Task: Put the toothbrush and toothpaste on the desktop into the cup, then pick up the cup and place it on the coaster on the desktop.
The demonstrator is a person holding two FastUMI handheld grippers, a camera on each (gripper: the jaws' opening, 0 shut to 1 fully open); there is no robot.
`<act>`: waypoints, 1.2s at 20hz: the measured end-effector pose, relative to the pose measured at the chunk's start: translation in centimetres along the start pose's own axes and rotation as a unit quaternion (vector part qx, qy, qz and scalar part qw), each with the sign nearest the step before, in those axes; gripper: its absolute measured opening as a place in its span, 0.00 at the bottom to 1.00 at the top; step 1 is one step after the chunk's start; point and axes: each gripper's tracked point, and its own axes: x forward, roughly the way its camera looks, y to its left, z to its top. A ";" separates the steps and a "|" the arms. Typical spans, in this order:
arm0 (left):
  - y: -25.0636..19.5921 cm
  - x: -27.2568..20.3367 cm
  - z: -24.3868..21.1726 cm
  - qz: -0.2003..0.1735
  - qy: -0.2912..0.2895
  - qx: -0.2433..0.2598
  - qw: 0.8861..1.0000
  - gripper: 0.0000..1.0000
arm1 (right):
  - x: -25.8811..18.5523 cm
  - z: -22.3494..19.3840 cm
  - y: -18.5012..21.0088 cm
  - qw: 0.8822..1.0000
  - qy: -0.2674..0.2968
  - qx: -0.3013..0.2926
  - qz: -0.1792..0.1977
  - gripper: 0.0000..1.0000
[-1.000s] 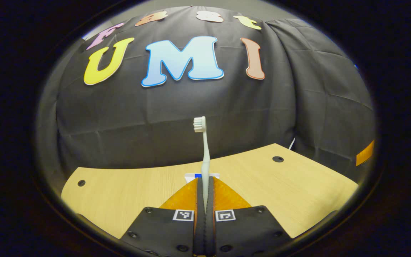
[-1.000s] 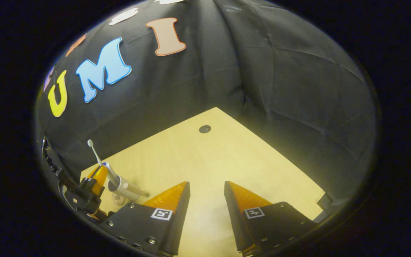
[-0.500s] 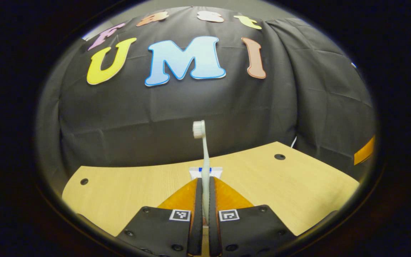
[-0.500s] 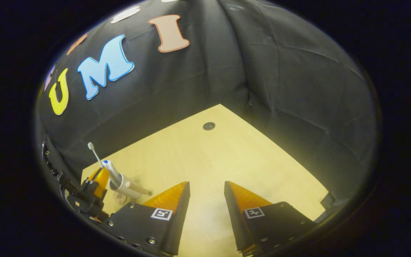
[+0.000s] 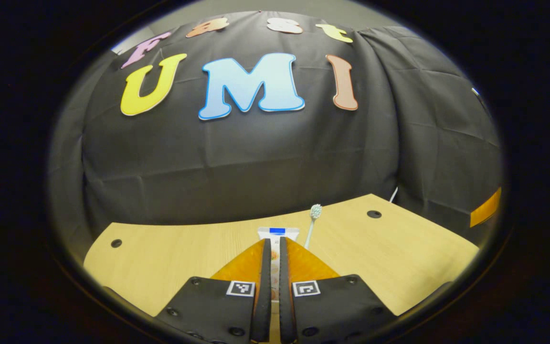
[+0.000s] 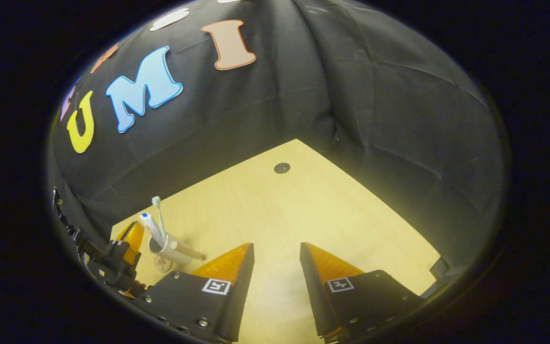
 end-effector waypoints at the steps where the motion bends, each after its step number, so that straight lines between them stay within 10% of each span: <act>1: 0.2 -0.2 0.0 0.001 0.000 -0.002 1.000 0.15 | -0.1 -0.2 0.1 1.000 0.001 -0.001 0.002 0.53; 17: 5.1 -8.4 3.9 0.029 -0.019 -0.006 0.999 0.14 | 0.8 -2.0 6.8 0.996 0.005 -0.043 0.073 0.58; 24: 6.8 -12.8 5.0 0.045 -0.021 -0.013 0.999 0.45 | 0.7 -2.4 11.5 0.989 0.004 -0.071 0.131 0.58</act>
